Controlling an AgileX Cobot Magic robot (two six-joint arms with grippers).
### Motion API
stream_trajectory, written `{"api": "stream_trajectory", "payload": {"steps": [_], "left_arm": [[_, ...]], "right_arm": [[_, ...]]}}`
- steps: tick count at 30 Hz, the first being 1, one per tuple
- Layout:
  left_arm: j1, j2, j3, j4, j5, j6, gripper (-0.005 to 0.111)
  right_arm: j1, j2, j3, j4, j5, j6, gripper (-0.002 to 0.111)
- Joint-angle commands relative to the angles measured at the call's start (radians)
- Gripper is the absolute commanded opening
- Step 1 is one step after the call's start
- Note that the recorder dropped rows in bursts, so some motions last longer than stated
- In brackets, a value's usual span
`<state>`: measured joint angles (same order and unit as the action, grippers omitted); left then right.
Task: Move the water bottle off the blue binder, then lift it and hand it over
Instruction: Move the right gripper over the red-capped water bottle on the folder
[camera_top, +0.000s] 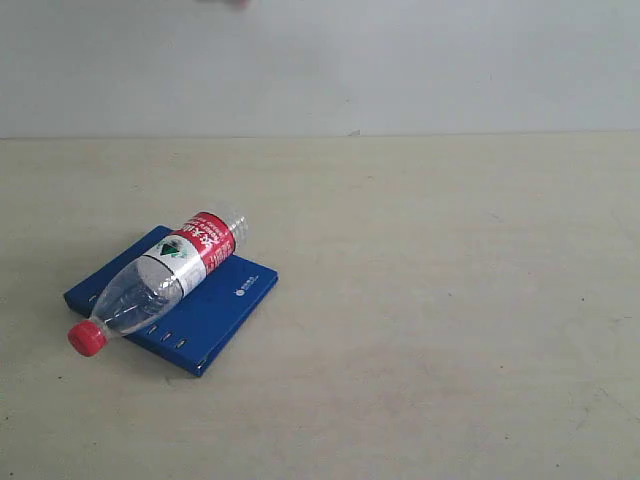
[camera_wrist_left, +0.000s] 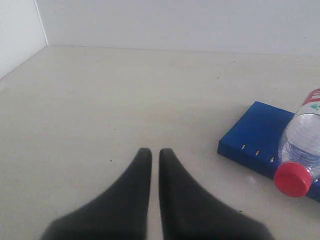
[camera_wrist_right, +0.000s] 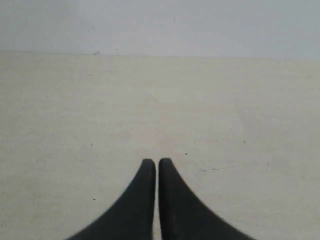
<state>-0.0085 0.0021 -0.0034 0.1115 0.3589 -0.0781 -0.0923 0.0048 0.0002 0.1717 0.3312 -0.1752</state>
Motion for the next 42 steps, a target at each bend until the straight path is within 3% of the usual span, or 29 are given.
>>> {"api": "stream_trajectory", "payload": {"steps": [1,3,4,11,15,19,23,24,26,29,30,32,36,39,42], "left_arm": [[-0.005,-0.002,0.003,0.003,0.001,0.003,0.005],[-0.005,-0.002,0.003,0.003,0.001,0.003,0.005],[-0.005,-0.002,0.003,0.003,0.001,0.003,0.005],[-0.005,-0.002,0.003,0.003,0.001,0.003,0.005],[-0.005,-0.002,0.003,0.003,0.001,0.003,0.005],[-0.003,-0.002,0.003,0.003,0.001,0.003,0.005],[-0.003,-0.002,0.003,0.003,0.001,0.003,0.005],[-0.003,-0.002,0.003,0.003,0.001,0.003,0.005],[-0.003,-0.002,0.003,0.003,0.001,0.003,0.005],[-0.003,-0.002,0.003,0.003,0.001,0.003,0.005],[-0.003,-0.002,0.003,0.003,0.001,0.003,0.005],[-0.003,-0.002,0.003,0.003,0.001,0.003,0.005],[-0.003,-0.002,0.003,0.003,0.001,0.003,0.005],[-0.003,-0.002,0.003,0.003,0.001,0.003,0.005],[-0.003,-0.002,0.003,0.003,0.001,0.003,0.005]], "right_arm": [[-0.007,-0.005,0.000,0.250,-0.072,0.068,0.000],[-0.007,-0.005,0.000,0.579,-0.105,0.230,0.000],[-0.007,-0.005,0.000,0.644,-0.124,0.247,0.000],[-0.007,-0.005,0.000,0.720,-0.122,0.478,0.000],[0.021,-0.005,-0.020,0.788,-0.041,0.175,0.007],[0.078,0.108,-0.165,0.837,0.098,-0.307,0.019],[0.103,0.393,-0.276,0.977,0.253,-0.925,0.029],[0.103,0.554,-0.320,1.085,0.351,-1.180,0.033],[0.103,0.824,-0.396,1.185,0.539,-1.495,0.035],[0.132,1.045,-0.465,1.225,0.660,-1.714,0.036],[0.169,1.111,-0.490,1.241,0.652,-1.769,0.036],[0.381,1.313,-0.606,1.259,0.488,-1.943,0.036],[0.742,1.548,-0.822,1.259,0.120,-1.956,0.036],[0.927,1.708,-0.981,1.245,-0.166,-1.956,0.036],[0.983,1.817,-1.056,1.151,-0.230,-1.956,0.039]]}}
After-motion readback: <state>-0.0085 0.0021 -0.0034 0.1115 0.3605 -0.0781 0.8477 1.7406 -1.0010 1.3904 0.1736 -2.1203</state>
